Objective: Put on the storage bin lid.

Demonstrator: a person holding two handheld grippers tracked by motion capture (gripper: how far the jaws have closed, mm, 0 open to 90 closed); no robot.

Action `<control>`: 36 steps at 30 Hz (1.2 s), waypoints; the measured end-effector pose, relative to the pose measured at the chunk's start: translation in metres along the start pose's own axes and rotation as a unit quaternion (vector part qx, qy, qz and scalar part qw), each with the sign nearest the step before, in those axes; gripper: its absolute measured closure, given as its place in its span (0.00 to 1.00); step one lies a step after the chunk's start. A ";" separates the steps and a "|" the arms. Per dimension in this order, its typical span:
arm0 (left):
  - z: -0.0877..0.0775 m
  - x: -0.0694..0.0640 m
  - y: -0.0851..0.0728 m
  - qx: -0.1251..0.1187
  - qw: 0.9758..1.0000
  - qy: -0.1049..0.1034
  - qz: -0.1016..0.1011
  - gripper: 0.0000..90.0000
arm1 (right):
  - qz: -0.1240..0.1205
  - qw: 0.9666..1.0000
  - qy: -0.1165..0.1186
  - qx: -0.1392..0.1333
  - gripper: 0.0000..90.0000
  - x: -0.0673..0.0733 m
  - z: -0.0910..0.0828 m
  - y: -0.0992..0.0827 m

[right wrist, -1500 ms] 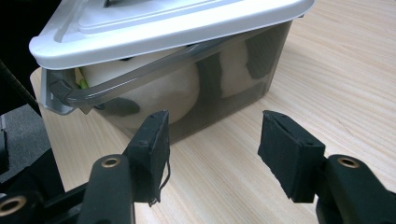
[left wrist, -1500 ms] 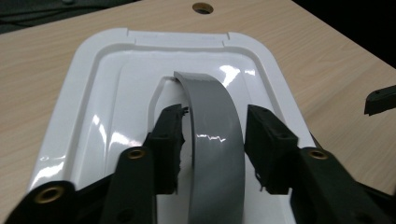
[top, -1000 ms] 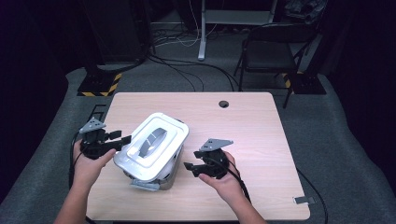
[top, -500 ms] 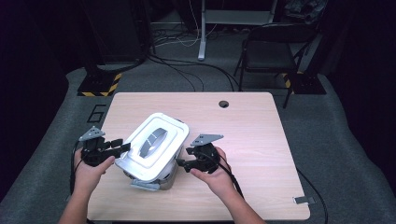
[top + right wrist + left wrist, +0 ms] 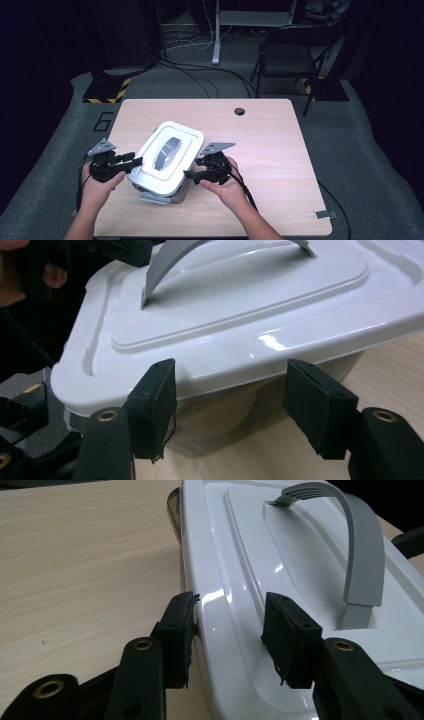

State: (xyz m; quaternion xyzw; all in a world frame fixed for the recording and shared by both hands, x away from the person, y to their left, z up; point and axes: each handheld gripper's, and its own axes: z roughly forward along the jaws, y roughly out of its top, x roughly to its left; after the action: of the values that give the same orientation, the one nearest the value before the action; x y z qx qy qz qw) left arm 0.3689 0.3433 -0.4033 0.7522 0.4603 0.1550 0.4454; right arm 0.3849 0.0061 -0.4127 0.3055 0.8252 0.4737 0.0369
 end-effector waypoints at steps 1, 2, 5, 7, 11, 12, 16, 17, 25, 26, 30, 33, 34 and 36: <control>0.000 0.000 -0.001 -0.001 1.000 -0.001 0.001 0.62 | 0.000 1.000 0.002 -0.004 0.41 0.000 0.000 0.001; -0.001 -0.001 -0.001 -0.001 1.000 0.000 0.000 0.62 | 0.001 1.000 0.003 -0.005 0.41 0.000 0.000 0.001; -0.003 -0.003 -0.004 -0.003 1.000 0.000 0.000 0.62 | 0.006 1.000 0.006 -0.008 0.40 0.001 0.000 0.004; -0.004 -0.005 -0.006 -0.006 1.000 0.000 0.002 0.62 | 0.004 1.000 0.003 -0.009 0.39 0.001 0.000 0.006; -0.006 -0.010 -0.009 -0.004 1.000 -0.002 0.005 0.62 | 0.006 1.000 -0.009 -0.008 0.36 0.002 0.002 0.008; -0.007 -0.011 -0.009 -0.002 1.000 -0.002 0.008 0.62 | 0.006 1.000 -0.014 -0.007 0.36 0.002 0.002 0.008; -0.008 -0.014 -0.011 -0.004 1.000 -0.001 0.010 0.62 | 0.006 1.000 -0.026 -0.008 0.34 0.002 0.004 0.009; -0.008 -0.015 -0.011 -0.005 1.000 0.000 0.012 0.62 | 0.002 1.000 -0.029 -0.009 0.34 0.002 0.004 0.010; -0.007 -0.013 -0.020 0.002 1.000 -0.015 -0.001 0.60 | -0.009 0.999 -0.042 -0.007 0.33 0.003 0.009 0.011; -0.007 -0.012 -0.021 0.004 1.000 -0.019 -0.003 0.60 | -0.009 0.999 -0.043 -0.007 0.33 0.003 0.009 0.011; -0.006 -0.010 -0.021 -0.004 1.000 -0.019 -0.008 0.60 | -0.015 0.999 -0.052 -0.003 0.33 0.006 0.011 0.008; -0.004 -0.008 -0.021 -0.007 1.000 -0.023 -0.010 0.60 | -0.017 0.998 -0.052 -0.007 0.33 0.005 0.011 0.007; -0.003 -0.008 -0.020 -0.007 1.000 -0.023 -0.009 0.60 | -0.015 0.999 -0.052 -0.008 0.34 0.006 0.011 0.006; -0.001 -0.008 -0.020 -0.010 1.000 -0.023 -0.007 0.60 | -0.013 0.999 -0.052 -0.012 0.34 0.005 0.011 0.004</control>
State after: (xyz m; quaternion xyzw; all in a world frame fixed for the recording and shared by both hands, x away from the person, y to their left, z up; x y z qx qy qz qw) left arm 0.3528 0.3414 -0.4174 0.7480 0.4536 0.1387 0.4642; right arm 0.3866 0.0186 -0.4142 0.3180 0.8206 0.4663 0.0893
